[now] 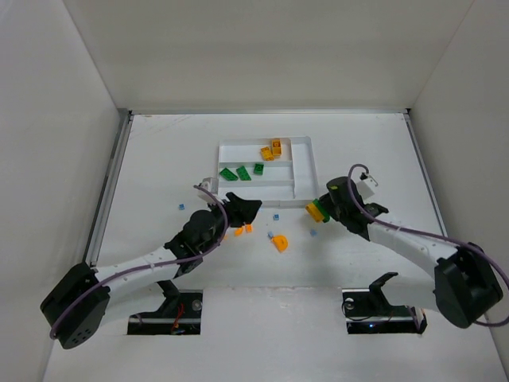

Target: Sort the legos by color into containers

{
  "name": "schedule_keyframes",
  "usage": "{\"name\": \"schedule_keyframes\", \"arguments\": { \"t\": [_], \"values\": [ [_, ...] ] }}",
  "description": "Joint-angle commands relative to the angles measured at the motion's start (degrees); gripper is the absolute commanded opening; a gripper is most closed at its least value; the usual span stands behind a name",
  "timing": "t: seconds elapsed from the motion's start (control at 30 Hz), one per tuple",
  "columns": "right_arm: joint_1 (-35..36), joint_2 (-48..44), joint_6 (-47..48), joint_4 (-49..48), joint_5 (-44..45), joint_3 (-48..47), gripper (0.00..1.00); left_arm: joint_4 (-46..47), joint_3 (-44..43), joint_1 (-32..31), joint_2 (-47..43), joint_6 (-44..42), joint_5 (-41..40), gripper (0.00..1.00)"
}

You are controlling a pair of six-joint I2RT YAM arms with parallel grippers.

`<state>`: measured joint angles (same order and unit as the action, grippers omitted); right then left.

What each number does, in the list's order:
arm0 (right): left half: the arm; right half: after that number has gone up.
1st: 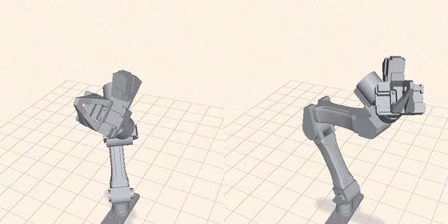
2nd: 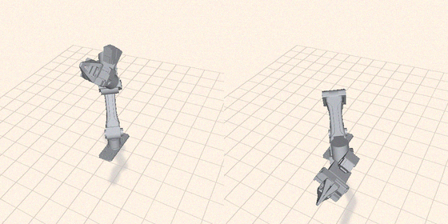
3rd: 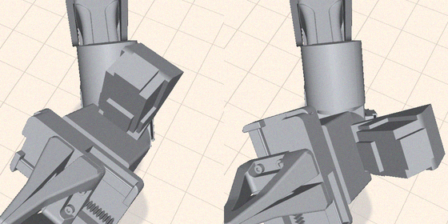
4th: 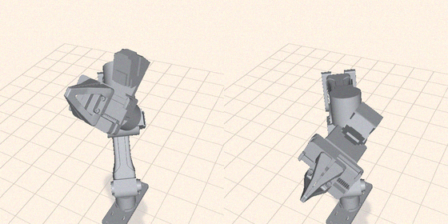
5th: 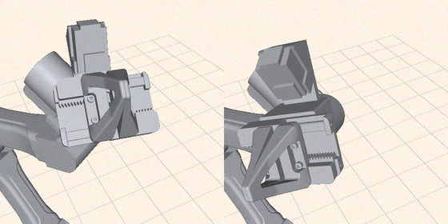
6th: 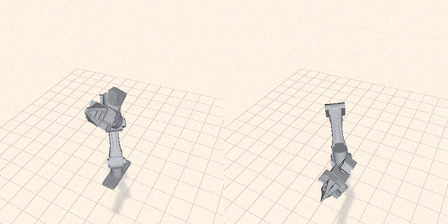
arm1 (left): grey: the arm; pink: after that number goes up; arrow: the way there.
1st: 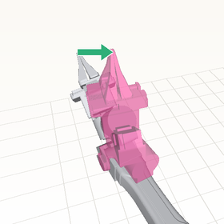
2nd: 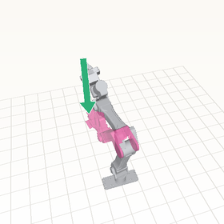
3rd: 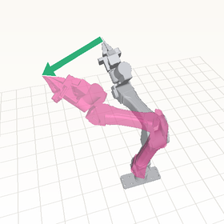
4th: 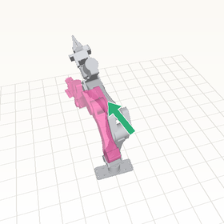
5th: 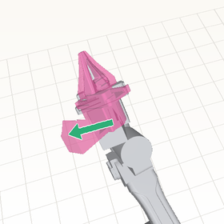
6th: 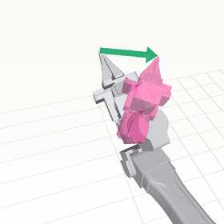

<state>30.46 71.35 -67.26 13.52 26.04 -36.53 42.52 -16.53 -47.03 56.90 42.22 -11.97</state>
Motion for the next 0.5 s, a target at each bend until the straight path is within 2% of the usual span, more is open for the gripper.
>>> {"name": "schedule_keyframes", "arguments": {
  "t": [0.0, 0.23, 0.47],
  "values": [
    [0.17, -6.47, 1.17, -0.69, -0.81, 0.41, 0.29, 2.56, -3.06, -1.53, 1.10, -0.73, 3.00, 0.57],
    [2.01, -10.09, 3.28, -4.81, -8.19, -2.57, 0.29, 8.36, -3.94, -6.71, 6.37, -1.52, 3.79, 0.60],
    [4.30, -5.79, 3.19, -12.01, -14.78, -5.21, 0.29, 14.34, -4.29, -11.55, 9.54, -3.28, 0.54, 0.65]
  ]
}}
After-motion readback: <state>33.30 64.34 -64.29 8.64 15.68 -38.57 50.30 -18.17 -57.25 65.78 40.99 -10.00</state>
